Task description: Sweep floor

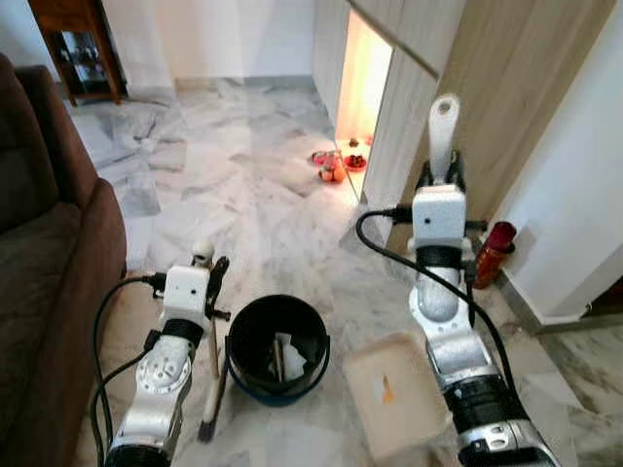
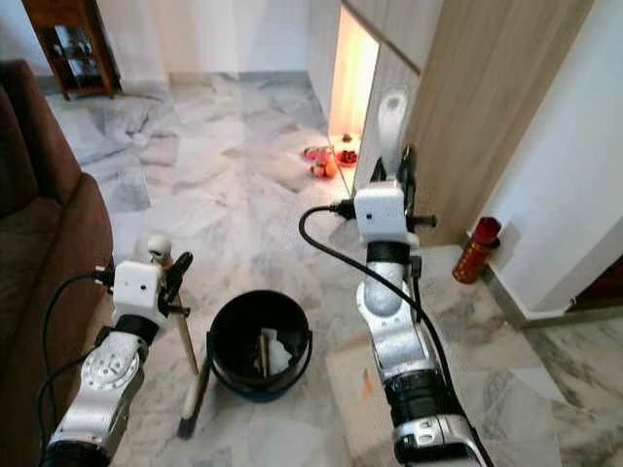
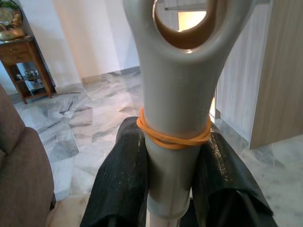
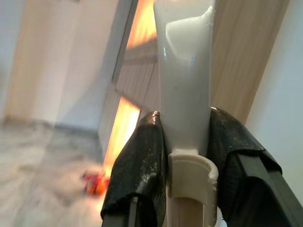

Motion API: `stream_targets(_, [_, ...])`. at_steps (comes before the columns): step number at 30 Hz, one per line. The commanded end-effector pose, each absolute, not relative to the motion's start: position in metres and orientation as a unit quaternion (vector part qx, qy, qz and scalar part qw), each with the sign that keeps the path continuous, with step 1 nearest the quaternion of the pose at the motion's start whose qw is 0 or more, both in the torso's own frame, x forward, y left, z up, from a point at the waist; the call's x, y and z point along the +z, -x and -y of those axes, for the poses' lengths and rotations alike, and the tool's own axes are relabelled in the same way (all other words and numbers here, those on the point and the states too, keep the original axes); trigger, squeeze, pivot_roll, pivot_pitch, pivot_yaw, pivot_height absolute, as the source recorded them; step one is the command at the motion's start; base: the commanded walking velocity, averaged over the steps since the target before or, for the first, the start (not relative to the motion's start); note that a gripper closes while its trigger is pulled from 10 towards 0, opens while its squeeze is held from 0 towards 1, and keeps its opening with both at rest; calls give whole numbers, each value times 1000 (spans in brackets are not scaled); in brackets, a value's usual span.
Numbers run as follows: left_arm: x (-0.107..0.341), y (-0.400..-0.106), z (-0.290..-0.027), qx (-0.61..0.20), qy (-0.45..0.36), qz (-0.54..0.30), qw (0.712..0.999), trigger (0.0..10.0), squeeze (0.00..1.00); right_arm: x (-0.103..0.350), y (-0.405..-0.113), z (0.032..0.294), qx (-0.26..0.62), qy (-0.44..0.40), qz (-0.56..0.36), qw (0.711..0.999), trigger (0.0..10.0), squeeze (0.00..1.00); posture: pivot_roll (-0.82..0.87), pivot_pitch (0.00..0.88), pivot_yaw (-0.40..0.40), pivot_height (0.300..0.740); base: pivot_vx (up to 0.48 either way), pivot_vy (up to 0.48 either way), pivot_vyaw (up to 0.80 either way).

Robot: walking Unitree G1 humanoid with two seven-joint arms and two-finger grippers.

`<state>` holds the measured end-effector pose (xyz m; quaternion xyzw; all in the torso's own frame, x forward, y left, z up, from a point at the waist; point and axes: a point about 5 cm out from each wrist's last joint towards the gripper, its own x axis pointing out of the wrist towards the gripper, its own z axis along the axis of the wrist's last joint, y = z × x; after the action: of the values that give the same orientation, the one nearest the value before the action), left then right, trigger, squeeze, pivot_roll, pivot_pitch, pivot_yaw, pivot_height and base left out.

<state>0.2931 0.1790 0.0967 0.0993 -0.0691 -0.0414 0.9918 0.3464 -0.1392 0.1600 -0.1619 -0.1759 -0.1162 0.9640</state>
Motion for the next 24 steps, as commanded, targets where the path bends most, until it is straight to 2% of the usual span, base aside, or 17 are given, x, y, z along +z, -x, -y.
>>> stream_targets(1, [100, -293, -180, -46, -100, 79, 991, 10000, 0, 164, -350, 144, -121, 144, 184, 965, 10000, 0, 101, 0, -52, 740, 0, 0, 0])
stream_targets(6, [95, -288, -183, -41, -88, 70, 993, 10000, 0, 135, -351, 156, -135, 120, 121, 976, 10000, 0, 104, 0, -55, 740, 0, 0, 0])
stream_targets(14, [92, -284, -189, -24, -79, 65, 994, 10000, 0, 117, -350, 167, -138, 114, 86, 980, 10000, 0, 83, 0, -71, 740, 0, 0, 0])
stream_targets(18, [85, -285, -197, 2, -60, 51, 997, 10000, 0, 105, -350, 167, -126, 54, 54, 989, 10000, 0, 13, 0, -56, 740, 0, 0, 0])
stream_targets(24, [80, -287, -209, 37, -40, 39, 998, 10000, 0, 95, -347, 165, -111, 22, 34, 993, 10000, 0, -34, 0, -24, 740, 0, 0, 0])
